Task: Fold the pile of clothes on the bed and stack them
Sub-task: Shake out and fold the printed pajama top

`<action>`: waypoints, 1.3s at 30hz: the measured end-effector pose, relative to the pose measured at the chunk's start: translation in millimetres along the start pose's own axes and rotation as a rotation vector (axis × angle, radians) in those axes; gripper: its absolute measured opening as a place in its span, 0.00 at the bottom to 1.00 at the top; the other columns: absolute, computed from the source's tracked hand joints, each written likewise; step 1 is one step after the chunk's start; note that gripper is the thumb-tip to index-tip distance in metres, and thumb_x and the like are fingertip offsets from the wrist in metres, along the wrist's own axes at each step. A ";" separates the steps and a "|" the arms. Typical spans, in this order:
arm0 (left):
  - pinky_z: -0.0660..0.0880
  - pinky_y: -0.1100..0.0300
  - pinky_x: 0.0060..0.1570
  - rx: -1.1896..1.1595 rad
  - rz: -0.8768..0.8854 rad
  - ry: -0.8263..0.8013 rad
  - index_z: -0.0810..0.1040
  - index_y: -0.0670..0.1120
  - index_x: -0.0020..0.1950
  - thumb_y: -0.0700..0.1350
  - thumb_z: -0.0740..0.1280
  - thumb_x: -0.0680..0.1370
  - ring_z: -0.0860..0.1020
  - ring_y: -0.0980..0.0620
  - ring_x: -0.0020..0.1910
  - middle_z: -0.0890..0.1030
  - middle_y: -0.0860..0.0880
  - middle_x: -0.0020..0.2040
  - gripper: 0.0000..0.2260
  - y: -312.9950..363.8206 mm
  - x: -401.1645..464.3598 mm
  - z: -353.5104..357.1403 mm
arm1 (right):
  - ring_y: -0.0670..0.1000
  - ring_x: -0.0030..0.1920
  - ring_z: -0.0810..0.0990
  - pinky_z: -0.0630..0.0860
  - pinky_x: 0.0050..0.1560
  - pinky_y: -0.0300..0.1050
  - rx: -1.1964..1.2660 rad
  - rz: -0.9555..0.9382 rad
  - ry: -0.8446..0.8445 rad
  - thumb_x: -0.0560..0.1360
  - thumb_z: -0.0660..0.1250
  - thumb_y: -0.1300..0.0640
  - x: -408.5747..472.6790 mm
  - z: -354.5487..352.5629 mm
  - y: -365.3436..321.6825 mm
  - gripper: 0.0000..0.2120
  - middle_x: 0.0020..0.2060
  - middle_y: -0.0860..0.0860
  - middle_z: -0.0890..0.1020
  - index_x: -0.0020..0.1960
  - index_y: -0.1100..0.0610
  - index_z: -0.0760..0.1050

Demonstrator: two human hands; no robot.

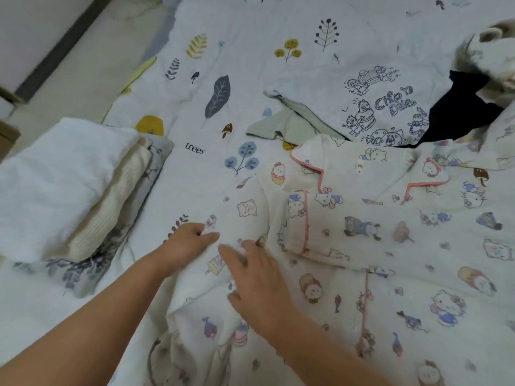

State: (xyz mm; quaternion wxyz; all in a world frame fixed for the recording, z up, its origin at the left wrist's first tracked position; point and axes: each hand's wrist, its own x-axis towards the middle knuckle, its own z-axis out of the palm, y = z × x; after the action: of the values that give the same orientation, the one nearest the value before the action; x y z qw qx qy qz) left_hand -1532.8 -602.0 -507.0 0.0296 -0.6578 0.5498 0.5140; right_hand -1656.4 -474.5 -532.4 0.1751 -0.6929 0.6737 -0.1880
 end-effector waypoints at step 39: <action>0.77 0.56 0.50 -0.195 0.350 -0.466 0.77 0.44 0.49 0.36 0.59 0.79 0.79 0.49 0.47 0.82 0.46 0.46 0.08 156.9 -18.3 111.2 | 0.39 0.32 0.73 0.68 0.31 0.28 0.530 0.677 0.474 0.73 0.64 0.66 -28.8 -121.7 110.9 0.10 0.34 0.43 0.77 0.45 0.52 0.75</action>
State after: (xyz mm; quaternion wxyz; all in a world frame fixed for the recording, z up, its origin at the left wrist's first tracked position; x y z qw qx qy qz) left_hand -1720.2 -583.9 -463.7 0.0024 -0.4172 0.5812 0.6987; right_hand -1813.6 -447.9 -482.5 0.2384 -0.3049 0.8113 -0.4381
